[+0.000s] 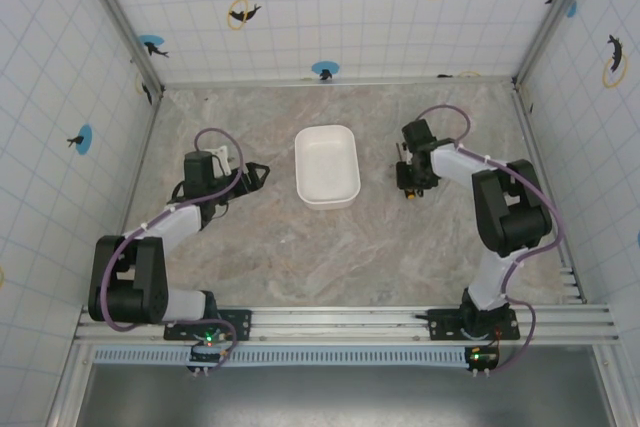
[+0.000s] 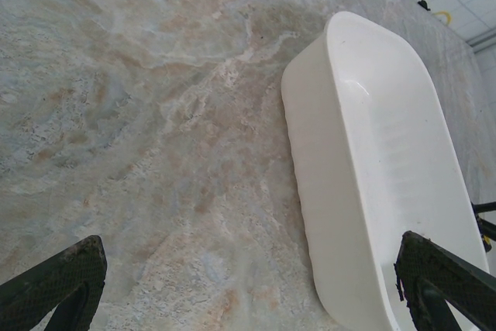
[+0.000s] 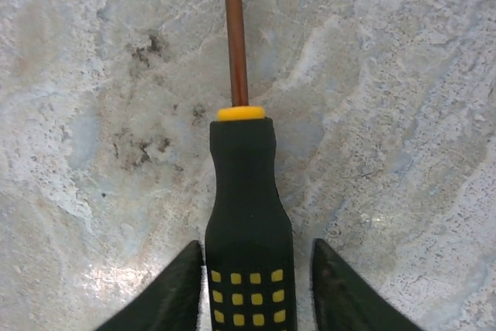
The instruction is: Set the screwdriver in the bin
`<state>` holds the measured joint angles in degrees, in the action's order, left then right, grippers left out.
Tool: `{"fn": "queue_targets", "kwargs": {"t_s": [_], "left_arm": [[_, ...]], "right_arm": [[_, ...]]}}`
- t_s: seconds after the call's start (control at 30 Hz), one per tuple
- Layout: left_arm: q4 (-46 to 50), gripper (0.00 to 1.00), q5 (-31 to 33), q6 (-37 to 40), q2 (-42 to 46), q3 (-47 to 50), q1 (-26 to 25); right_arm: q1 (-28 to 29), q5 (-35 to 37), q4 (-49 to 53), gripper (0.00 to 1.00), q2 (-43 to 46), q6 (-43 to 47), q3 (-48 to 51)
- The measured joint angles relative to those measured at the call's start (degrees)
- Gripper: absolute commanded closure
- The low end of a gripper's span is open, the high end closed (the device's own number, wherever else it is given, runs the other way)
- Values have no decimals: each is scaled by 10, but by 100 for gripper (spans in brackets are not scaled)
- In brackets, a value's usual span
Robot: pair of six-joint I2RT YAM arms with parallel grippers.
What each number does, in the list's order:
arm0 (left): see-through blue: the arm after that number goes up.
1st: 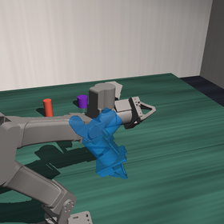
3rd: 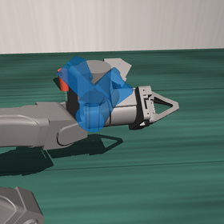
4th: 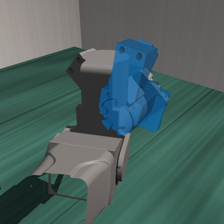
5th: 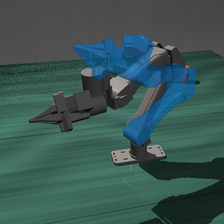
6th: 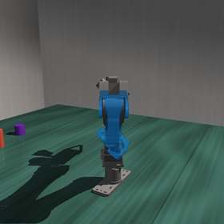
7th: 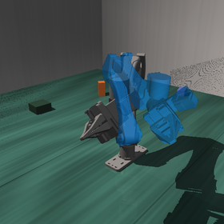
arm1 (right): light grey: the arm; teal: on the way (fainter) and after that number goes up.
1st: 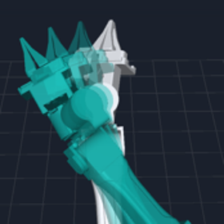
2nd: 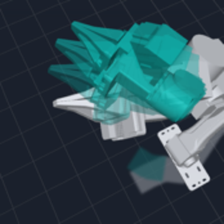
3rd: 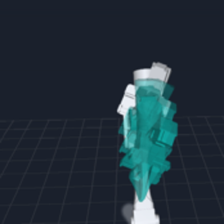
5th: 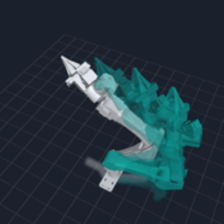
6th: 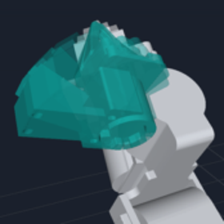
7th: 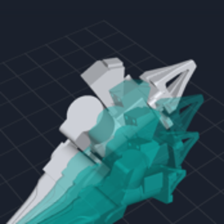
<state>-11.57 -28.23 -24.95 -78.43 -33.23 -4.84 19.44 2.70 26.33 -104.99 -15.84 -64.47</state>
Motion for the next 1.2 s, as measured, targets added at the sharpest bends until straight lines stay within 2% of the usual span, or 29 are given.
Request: {"fn": "queue_targets", "kwargs": {"t_s": [0.17,0.3,0.47,0.6,0.7,0.9,1.07,1.2], "left_arm": [[10,3,3,1,0,-2,0],[21,2,4,6,0,-3,0],[38,2,9,14,2,-8,0],[39,3,7,16,16,-9,0],[27,2,-1,21,28,-10,0],[17,2,-17,34,30,-25,0],[7,2,-23,40,30,-27,0],[8,2,-22,40,30,-27,0]], "right_arm": [[-7,-18,1,92,-1,-7,-1],[-23,-52,0,100,0,-23,-1],[-40,-104,-20,100,22,-54,2],[-34,-134,-72,100,86,-100,3],[0,-119,-119,100,127,-132,-4],[132,-19,-133,100,120,-175,-100],[219,60,-103,100,50,-192,-205],[255,102,-42,100,-33,-202,-277]]}}
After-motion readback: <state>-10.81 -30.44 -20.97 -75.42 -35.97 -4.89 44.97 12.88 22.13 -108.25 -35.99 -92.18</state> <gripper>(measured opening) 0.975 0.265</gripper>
